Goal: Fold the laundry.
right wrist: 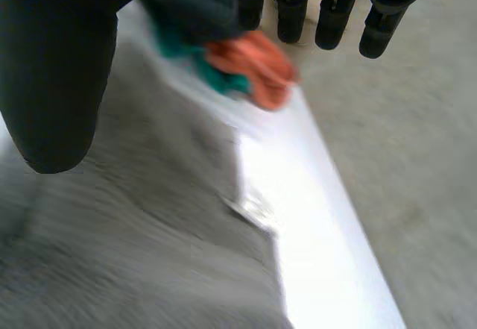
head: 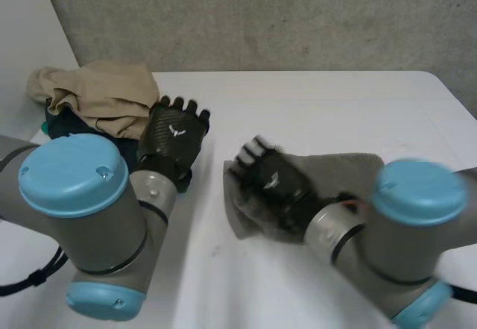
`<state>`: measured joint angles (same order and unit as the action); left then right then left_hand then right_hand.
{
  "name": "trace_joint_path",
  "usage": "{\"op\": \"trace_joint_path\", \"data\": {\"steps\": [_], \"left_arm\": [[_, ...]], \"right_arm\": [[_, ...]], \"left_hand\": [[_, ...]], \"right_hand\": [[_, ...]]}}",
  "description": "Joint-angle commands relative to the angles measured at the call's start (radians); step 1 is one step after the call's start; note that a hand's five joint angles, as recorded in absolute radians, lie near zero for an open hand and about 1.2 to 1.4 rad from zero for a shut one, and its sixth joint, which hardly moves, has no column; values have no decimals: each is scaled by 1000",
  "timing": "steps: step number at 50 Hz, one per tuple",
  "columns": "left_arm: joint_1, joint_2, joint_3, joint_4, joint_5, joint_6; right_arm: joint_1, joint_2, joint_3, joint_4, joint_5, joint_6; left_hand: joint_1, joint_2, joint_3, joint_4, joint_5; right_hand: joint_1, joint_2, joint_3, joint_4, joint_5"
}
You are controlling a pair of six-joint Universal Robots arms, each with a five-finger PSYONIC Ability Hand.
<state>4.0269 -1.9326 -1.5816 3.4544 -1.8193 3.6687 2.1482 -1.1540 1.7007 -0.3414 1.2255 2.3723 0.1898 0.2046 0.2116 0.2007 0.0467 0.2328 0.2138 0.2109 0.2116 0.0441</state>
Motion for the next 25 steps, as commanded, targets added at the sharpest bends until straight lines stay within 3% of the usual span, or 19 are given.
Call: {"op": "trace_joint_path", "data": {"steps": [1, 7, 12, 18, 25], "left_arm": [[-71, -66, 115, 48, 55, -1], [-118, -177, 219, 40, 103, -33], [-151, -261, 265, 16, 133, -55], [-158, -321, 276, -29, 132, -56], [-158, -355, 275, -82, 115, -47]], "right_arm": [[-224, -153, 63, 73, 8, 301], [-350, -184, 118, 200, 9, 320], [-476, -170, 169, 209, 15, 198], [-525, -119, 185, 214, 35, 90], [-528, -102, 191, 208, 42, 79]], "left_hand": [[-15, -30, -37, -26, -47], [-15, -30, -37, -26, -47], [-15, -30, -37, -26, -47], [-9, -24, -30, -20, -40], [56, 41, 34, 45, 24]], "right_hand": [[-58, -39, -36, -37, -44], [-58, -39, -36, -37, -44], [-49, -30, -27, -27, -34], [107, 126, 129, 129, 121], [381, 400, 402, 402, 395]]}}
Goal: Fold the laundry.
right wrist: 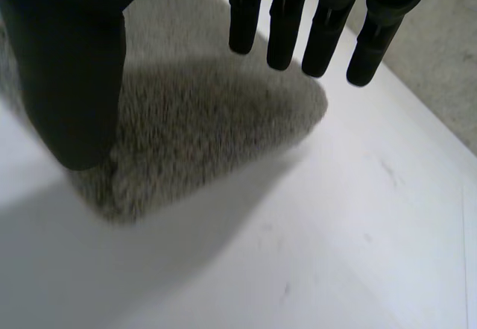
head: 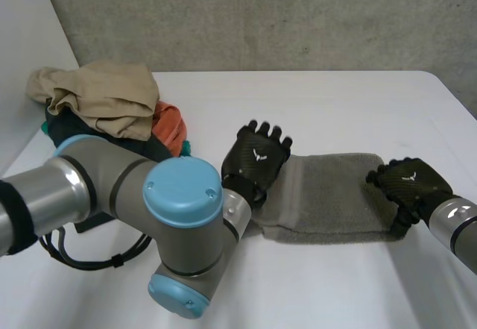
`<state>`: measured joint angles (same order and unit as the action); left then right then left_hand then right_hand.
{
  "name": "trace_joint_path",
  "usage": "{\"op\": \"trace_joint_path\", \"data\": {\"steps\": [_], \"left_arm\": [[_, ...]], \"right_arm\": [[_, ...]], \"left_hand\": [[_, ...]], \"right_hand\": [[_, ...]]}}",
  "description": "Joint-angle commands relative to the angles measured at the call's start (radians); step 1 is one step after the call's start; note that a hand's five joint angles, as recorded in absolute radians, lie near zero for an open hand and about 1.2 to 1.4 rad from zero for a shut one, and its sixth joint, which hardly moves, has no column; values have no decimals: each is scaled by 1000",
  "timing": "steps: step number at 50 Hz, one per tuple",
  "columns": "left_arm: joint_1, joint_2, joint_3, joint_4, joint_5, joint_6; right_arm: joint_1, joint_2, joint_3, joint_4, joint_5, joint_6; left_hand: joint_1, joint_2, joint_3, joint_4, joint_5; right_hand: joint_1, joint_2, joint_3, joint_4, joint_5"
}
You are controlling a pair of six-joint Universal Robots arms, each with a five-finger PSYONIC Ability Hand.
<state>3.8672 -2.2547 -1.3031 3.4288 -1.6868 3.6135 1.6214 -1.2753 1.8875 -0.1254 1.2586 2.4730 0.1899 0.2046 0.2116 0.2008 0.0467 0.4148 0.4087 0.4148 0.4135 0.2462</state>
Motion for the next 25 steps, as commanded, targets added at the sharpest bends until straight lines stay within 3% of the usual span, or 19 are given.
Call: {"op": "trace_joint_path", "data": {"steps": [1, 6, 10, 11, 13, 20, 25], "left_arm": [[1, -32, -4, -71, -24, 8], [-2, -31, -19, -160, -92, -4], [-18, -20, -53, -200, -142, -9], [-23, -17, -64, -200, -146, -9], [-28, 18, -96, -200, -162, -9], [-26, 220, -168, -197, -165, -48], [-22, 340, -191, -201, -171, -96]], "right_arm": [[-1, 19, 4, -8, 9, -22], [2, 19, 10, -13, 9, -22], [11, 20, 8, -22, 10, -20], [11, 19, 2, -25, 12, -25], [11, 19, -5, -28, 16, -34], [110, -3, -96, -54, 130, -83], [348, 5, -208, -72, 147, -135]], "left_hand": [[65, 50, 43, 54, 33], [85, 70, 64, 74, 54], [91, 76, 69, 80, 60], [91, 76, 69, 80, 60], [91, 76, 69, 80, 60], [74, 59, 52, 63, 42], [53, 38, 31, 42, 22]], "right_hand": [[199, 205, 199, 200, 193], [216, 222, 216, 217, 210], [544, 550, 544, 545, 538], [821, 827, 821, 823, 815], [981, 987, 981, 982, 975], [981, 988, 981, 983, 976], [981, 988, 981, 983, 976]]}}
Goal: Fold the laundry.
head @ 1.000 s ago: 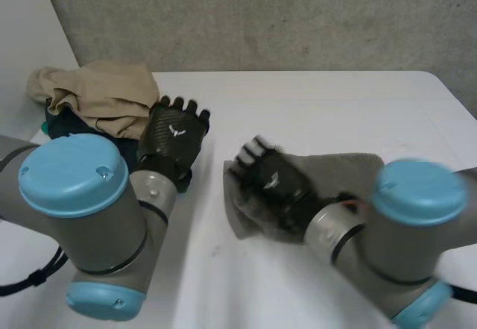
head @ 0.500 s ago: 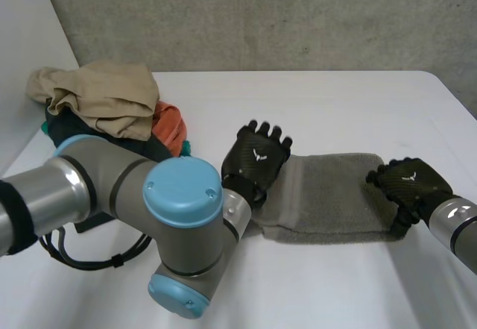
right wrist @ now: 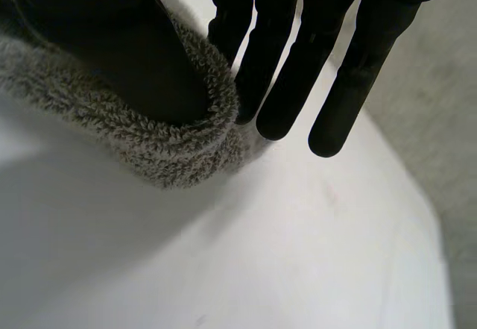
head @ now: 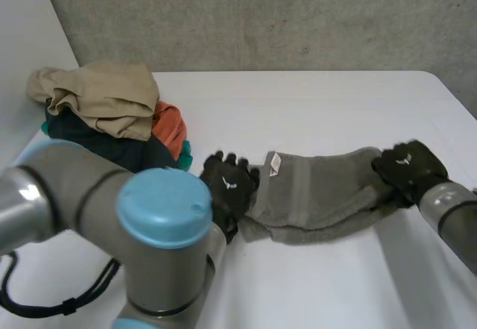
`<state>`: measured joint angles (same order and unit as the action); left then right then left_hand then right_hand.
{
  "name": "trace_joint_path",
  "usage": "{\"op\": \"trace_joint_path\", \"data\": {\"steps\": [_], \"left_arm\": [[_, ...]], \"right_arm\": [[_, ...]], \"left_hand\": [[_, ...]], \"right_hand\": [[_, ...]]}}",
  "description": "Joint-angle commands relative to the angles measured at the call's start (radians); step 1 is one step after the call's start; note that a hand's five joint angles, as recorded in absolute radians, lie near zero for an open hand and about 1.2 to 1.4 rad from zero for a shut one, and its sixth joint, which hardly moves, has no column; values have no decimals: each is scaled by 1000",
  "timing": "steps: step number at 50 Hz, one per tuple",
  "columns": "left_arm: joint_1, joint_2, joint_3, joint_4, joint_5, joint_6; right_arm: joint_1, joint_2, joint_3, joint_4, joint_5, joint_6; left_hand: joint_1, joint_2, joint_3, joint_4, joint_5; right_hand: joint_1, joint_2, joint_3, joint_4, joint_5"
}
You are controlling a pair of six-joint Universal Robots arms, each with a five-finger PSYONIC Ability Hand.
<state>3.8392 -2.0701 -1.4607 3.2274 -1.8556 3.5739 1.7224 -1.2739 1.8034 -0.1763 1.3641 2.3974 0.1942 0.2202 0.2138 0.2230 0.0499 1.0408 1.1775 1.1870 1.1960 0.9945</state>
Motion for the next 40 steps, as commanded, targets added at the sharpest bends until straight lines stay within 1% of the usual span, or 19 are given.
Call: {"op": "trace_joint_path", "data": {"steps": [1, 3, 6, 7, 8, 12, 13, 15, 16, 20, 22, 23, 25, 27, 30, 31, 34, 37, 40], "left_arm": [[11, 172, -41, 0, -2, -61], [31, 215, -67, 5, 0, -64], [80, 258, -105, 5, 3, -66], [92, 265, -116, 5, 4, -67], [105, 269, -124, 5, 6, -69], [155, 266, -153, 8, 10, -70], [166, 262, -153, 9, 12, -72], [171, 257, -147, 17, 12, -73], [171, 254, -142, 25, 12, -75], [174, 206, -97, 119, 15, -72], [172, 194, -72, 152, 16, -70], [172, 186, -60, 166, 18, -72], [158, 153, -14, 195, 29, -72], [148, 124, 17, 201, 50, -73], [105, 64, 88, 198, 122, -90], [82, 29, 120, 195, 154, -107], [62, -46, 183, 181, 185, -148], [60, -111, 235, 129, 185, -170], [60, -197, 307, 22, 184, -181]], "right_arm": [[279, 7, -134, -31, 40, -69], [337, 19, -151, -57, 27, -86], [437, 80, -159, -110, -42, -132], [457, 96, -157, -118, -66, -141], [494, 131, -153, -124, -123, -156], [525, 175, -159, -124, -184, -149], [523, 177, -159, -129, -181, -141], [523, 172, -165, -127, -174, -120], [525, 166, -167, -129, -160, -77], [497, 105, -170, -124, -114, 93], [448, 48, -161, -123, -100, 181], [395, 3, -153, -120, -97, 280], [346, -25, -151, -111, -100, 388], [284, -38, -156, -68, -103, 539], [232, -42, -183, 24, -112, 669], [217, -42, -194, 50, -114, 689], [169, -13, -243, 141, -114, 718], [161, 74, -289, 201, -115, 706], [163, 152, -338, 233, -108, 678]], "left_hand": [[46, 20, 26, 17, 15], [28, 2, 9, -1, -2], [22, -4, 3, -7, -8], [22, -4, 3, -7, -8], [22, -4, 3, -7, -8], [22, -4, 3, -7, -8], [19, -7, 0, -9, -11], [11, -15, -9, -18, -20], [11, -15, -9, -18, -20], [8, -18, -12, -21, -23], [8, -18, -12, -21, -23], [8, -18, -12, -21, -23], [11, -15, -9, -18, -20], [11, -15, -9, -18, -20], [25, -1, 6, -4, -5], [28, 2, 8, -1, -2], [31, 5, 11, 2, 1], [31, 5, 11, 2, 1], [31, 5, 11, 2, 1]], "right_hand": [[355, 219, 209, 200, 227], [355, 219, 209, 200, 227], [355, 219, 209, 200, 227], [355, 219, 209, 200, 227], [355, 219, 209, 200, 227], [355, 219, 209, 200, 227], [136, -1, -11, -20, 7], [-454, -590, -600, -609, -582], [-866, -1003, -1013, -1021, -994], [-866, -1003, -1013, -1021, -994], [-866, -1003, -1013, -1021, -994], [-866, -1003, -1013, -1021, -994], [-866, -1003, -1013, -1021, -994], [-866, -1003, -1013, -1021, -994], [-866, -1003, -1013, -1021, -994], [-866, -1003, -1013, -1021, -994], [-866, -1003, -1013, -1021, -994], [-866, -1003, -1013, -1021, -994], [-866, -1003, -1013, -1021, -994]]}}
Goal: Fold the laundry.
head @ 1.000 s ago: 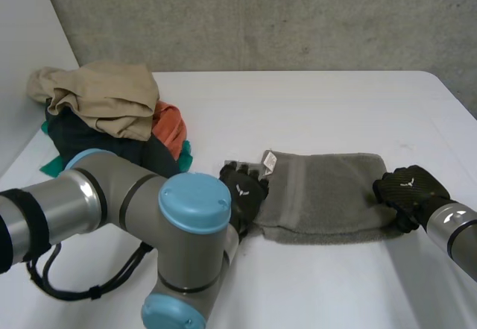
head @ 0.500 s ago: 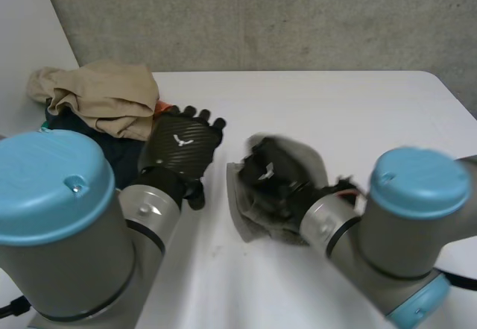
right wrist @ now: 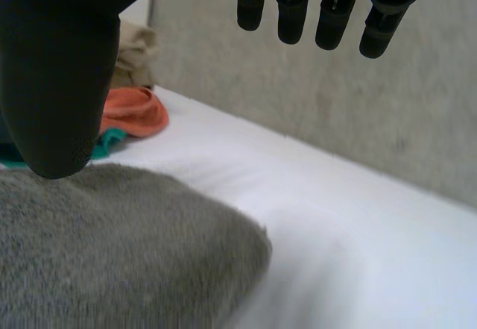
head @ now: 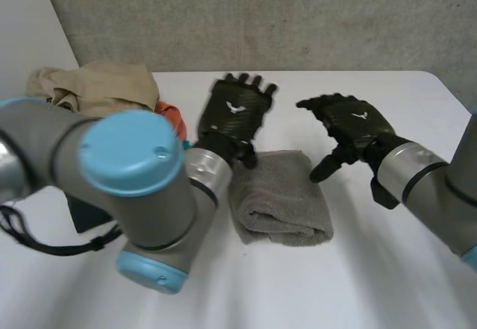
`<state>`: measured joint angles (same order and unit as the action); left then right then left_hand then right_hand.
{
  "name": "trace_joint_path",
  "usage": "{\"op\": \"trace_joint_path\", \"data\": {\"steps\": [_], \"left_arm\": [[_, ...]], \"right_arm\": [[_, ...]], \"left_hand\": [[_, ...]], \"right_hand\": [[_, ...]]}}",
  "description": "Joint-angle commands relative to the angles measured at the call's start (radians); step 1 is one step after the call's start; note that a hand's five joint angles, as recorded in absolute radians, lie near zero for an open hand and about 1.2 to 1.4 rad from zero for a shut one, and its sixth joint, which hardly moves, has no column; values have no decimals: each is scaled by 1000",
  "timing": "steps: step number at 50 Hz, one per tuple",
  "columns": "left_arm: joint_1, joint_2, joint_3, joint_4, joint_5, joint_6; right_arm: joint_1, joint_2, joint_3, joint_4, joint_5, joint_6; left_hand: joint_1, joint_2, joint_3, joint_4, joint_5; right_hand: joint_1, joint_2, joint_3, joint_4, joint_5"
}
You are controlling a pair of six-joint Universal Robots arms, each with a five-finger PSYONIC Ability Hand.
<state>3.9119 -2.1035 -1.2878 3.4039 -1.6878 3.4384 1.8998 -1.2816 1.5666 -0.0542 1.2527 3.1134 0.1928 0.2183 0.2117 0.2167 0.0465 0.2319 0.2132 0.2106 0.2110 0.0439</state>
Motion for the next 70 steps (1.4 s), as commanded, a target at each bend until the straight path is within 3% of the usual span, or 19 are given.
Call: {"op": "trace_joint_path", "data": {"steps": [1, 6, 10, 15, 22, 33, 41, 47, 51, 64, 68, 70], "left_arm": [[-13, -183, 151, -190, 13, -47], [-8, -256, 190, -388, -50, -51], [-3, -262, 170, -422, -119, -48], [-3, -257, 140, -425, -141, -38], [-14, -204, 140, -413, -136, -39], [-9, 29, 84, -368, -119, -47], [23, 141, -37, -347, 32, -51], [44, 178, -103, -316, 92, -56], [44, 178, -120, -301, 96, -54], [49, 172, -125, -294, 97, -56], [50, 174, -128, -293, 99, -56], [50, 172, -130, -290, 99, -56]], "right_arm": [[-15, 200, -121, 126, 4, -53], [-16, 304, -163, 154, -6, -101], [-7, 350, -171, 154, -2, -153], [19, 378, -172, 151, 25, -248], [24, 301, -142, 128, 86, -295], [7, 31, 107, -110, 175, -285], [-4, 14, 248, -118, 166, -63], [-22, 45, 308, -134, 12, 95], [-21, 97, 302, -159, -33, 134], [18, 202, 236, -216, -4, 168], [33, 235, 210, -231, 21, 166], [45, 252, 190, -236, 28, 166]], "left_hand": [[32, 7, 14, 9, 4], [32, 7, 13, 9, 4], [30, 4, 11, 6, 1], [32, 7, 14, 9, 4], [30, 4, 11, 6, 1], [3, -22, -16, -21, -25], [9, -17, -10, -15, -19], [15, -11, -4, -9, -13], [15, -11, -4, -9, -13], [18, -8, -1, -6, -10], [18, -8, -1, -6, -10], [21, -5, 2, -3, -8]], "right_hand": [[-57, -39, -36, -36, -44], [-57, -39, -36, -36, -44], [-57, -39, -36, -36, -44], [50, 68, 71, 70, 63], [111, 130, 133, 132, 125], [15, 33, 36, 36, 28], [41, 60, 62, 62, 54], [67, 86, 89, 88, 81], [79, 98, 100, 100, 93], [182, 200, 203, 203, 195], [343, 362, 364, 364, 356], [533, 552, 555, 554, 547]]}}
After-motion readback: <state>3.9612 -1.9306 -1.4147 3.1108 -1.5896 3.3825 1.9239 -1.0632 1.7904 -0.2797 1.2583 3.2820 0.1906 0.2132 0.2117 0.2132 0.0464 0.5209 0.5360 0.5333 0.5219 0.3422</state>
